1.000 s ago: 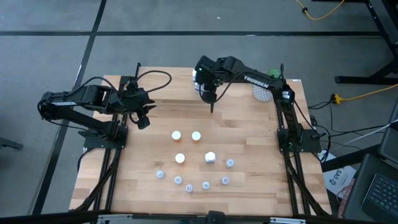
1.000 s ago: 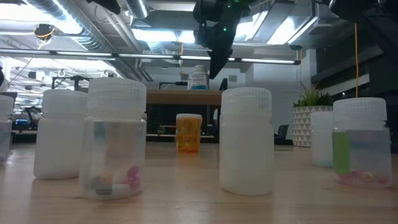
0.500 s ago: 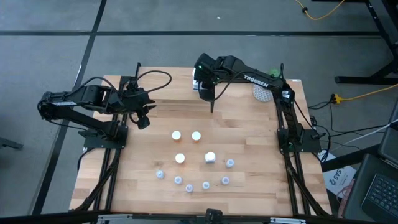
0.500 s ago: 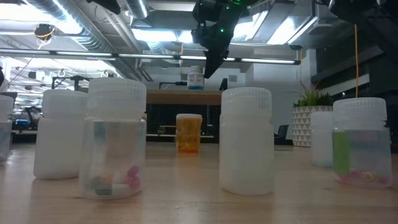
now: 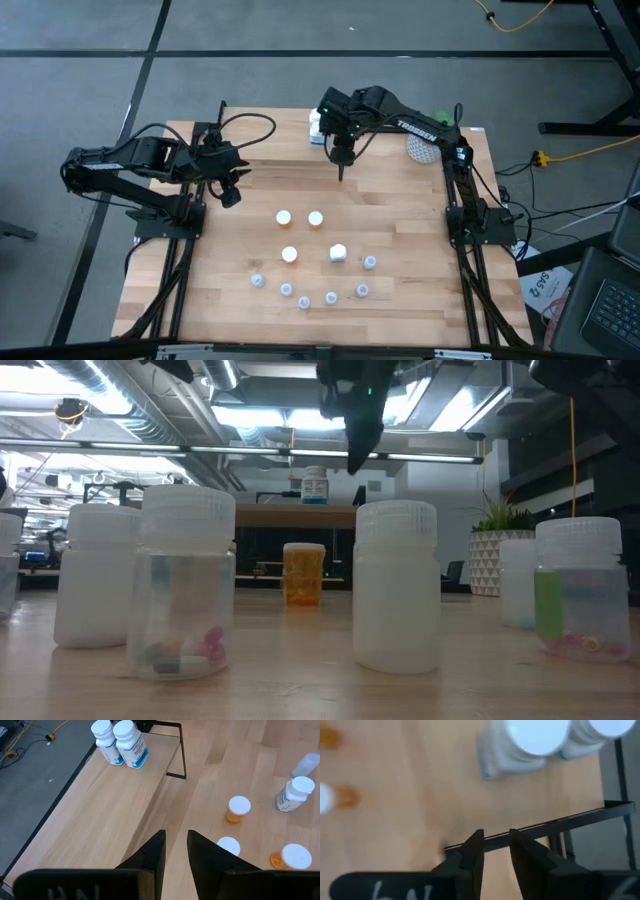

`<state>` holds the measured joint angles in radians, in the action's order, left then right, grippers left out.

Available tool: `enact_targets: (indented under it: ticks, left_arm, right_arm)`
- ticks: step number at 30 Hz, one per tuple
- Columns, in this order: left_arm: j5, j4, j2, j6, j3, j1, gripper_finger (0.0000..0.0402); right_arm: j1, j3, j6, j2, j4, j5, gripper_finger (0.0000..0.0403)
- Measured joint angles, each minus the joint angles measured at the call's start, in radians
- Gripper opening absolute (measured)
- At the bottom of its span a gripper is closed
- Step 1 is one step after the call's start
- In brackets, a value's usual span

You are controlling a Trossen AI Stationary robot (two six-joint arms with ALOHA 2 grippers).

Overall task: Pick and place medicine bottles onto shelf by color
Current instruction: Put the blue pill bottle on the shelf aligned with the blue pill bottles

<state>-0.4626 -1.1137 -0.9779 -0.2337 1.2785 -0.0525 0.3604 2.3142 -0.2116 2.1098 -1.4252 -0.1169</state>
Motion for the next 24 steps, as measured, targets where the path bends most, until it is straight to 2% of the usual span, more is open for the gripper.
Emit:
enact_targets:
  ticks: [2, 7, 13, 24]
  left_arm:
    - [0.000, 0.000, 0.000, 0.000, 0.000, 0.000, 0.0073]
    - [0.000, 0.000, 0.000, 0.000, 0.000, 0.000, 0.0073]
    - [0.000, 0.000, 0.000, 0.000, 0.000, 0.000, 0.0073]
    - [0.010, -0.014, 0.000, 0.000, 0.000, 0.000, 0.0073]
  right_arm:
    - [-0.021, 0.041, 0.018, -0.001, -0.053, 0.042, 0.0093]
    - [-0.081, 0.021, 0.053, -0.048, -0.151, 0.199, 0.0093]
    - [-0.170, 0.020, 0.054, -0.062, -0.145, 0.373, 0.0093]
    - [-0.343, 0.020, 0.096, -0.062, -0.143, 0.399, 0.0094]
